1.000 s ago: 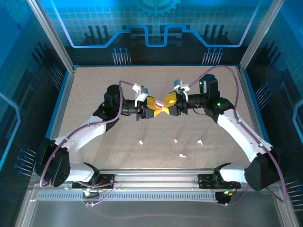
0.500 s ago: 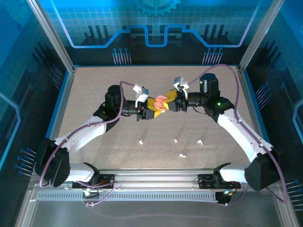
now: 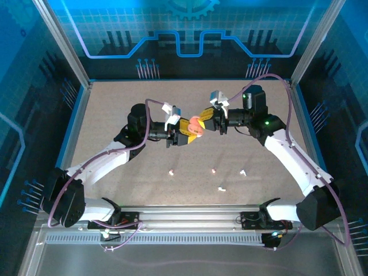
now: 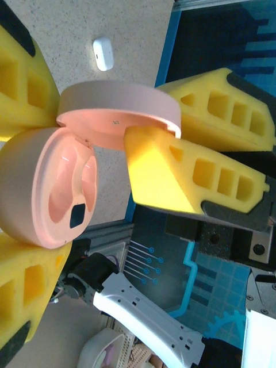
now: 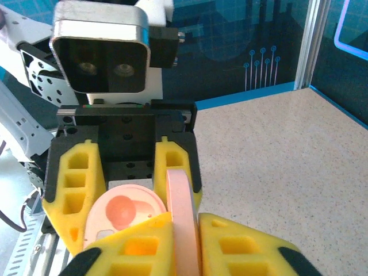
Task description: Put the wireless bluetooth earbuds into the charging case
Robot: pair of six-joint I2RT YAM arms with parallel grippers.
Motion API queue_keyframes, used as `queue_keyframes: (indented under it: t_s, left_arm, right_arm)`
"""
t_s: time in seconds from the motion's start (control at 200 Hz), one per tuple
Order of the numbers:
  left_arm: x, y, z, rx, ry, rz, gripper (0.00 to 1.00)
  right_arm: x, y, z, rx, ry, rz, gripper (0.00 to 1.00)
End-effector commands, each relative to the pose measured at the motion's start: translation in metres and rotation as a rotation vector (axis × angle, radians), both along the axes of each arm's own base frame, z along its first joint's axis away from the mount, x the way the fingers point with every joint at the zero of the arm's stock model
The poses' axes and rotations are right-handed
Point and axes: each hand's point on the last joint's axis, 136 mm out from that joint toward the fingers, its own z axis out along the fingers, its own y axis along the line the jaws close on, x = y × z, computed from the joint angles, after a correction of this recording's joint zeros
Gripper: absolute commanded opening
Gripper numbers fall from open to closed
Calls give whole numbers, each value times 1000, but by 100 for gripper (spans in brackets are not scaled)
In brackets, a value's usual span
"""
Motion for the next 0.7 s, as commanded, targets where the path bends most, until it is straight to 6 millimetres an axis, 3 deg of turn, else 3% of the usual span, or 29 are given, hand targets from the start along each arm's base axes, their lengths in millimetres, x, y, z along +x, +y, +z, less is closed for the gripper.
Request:
queue_keyframes:
  t_s: [0.0,0.1,0.375,0.695]
  left_arm:
    - [-2,-3,4,-24,-29,-16,37]
    - [-2,-5,3,-29,-27,-16,38]
    - [0,-8,-2,-19,-12,-11,52]
    - [0,-11,-3,-8,-11,-14,50]
  right_arm:
    - [-10,5,6,-4,3,54,16]
    - [-10,6,7,-15,3,63,14]
    - [-14,10,7,-56,-13,74,14]
    - [-18,14,4,-95,-36,76,15]
